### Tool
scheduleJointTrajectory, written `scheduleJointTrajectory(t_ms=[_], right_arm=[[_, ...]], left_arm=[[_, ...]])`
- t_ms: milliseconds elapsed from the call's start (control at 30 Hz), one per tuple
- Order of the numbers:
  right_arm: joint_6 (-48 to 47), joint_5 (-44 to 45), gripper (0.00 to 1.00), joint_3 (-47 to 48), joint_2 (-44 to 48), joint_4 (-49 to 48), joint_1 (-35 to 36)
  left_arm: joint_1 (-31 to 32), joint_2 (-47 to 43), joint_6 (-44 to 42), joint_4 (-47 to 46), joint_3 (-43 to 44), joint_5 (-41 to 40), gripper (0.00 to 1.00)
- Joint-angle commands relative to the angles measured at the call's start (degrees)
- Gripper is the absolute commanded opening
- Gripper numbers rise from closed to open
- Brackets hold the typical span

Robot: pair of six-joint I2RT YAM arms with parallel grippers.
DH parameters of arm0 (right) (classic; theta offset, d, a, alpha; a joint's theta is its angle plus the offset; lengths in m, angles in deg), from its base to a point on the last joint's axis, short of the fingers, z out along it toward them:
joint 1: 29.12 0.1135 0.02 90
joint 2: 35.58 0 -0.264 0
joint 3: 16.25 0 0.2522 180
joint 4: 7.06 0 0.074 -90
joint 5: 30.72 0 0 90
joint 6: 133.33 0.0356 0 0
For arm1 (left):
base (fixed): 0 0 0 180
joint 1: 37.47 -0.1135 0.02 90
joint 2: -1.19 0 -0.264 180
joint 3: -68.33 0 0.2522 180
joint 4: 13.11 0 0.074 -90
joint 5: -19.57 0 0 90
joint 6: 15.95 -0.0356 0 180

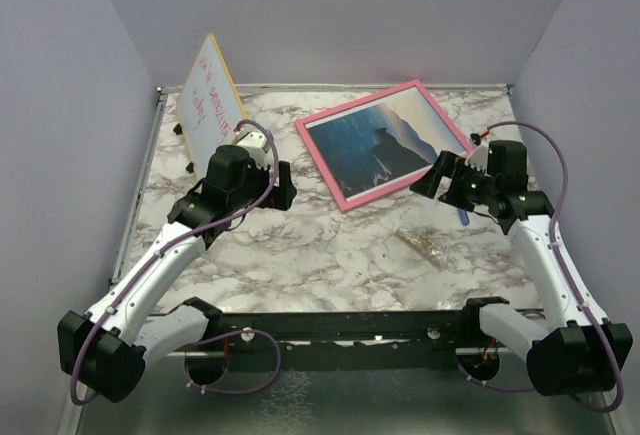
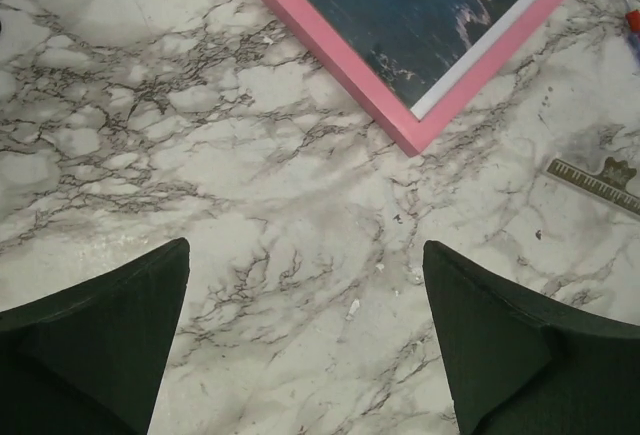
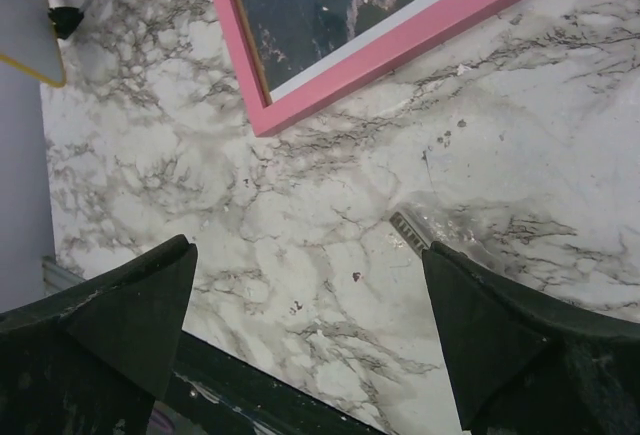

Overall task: Take the photo out of the frame
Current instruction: Adjust the distractor at the center of the board.

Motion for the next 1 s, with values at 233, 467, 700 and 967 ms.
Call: scheduleJointTrajectory(t_ms=[233,467,700,967], right_arm=[[0.0,7.8,1.0,2.6,-2.4,1.6,15.8],[15.7,32.0,1.0,1.1,-2.4,2.5,23.4],[21.6,24.2,1.0,-6.5,-0.2,-4.8,23.4],[24.2,20.4,1.0,-8.6,-7.3,-5.4,23.4]], left_arm=[[2.3,-5.5,-0.9,-0.5,-4.3,-10.4,0.99],[2.3,-9.1,0.0,-5.0,-9.5,-12.4,0.99],[2.3,-11.8,1.3,-7.4,-11.6,-13.6,0.99],[2.2,-12.9,-1.3,-7.6,-12.1,-17.6,0.99]])
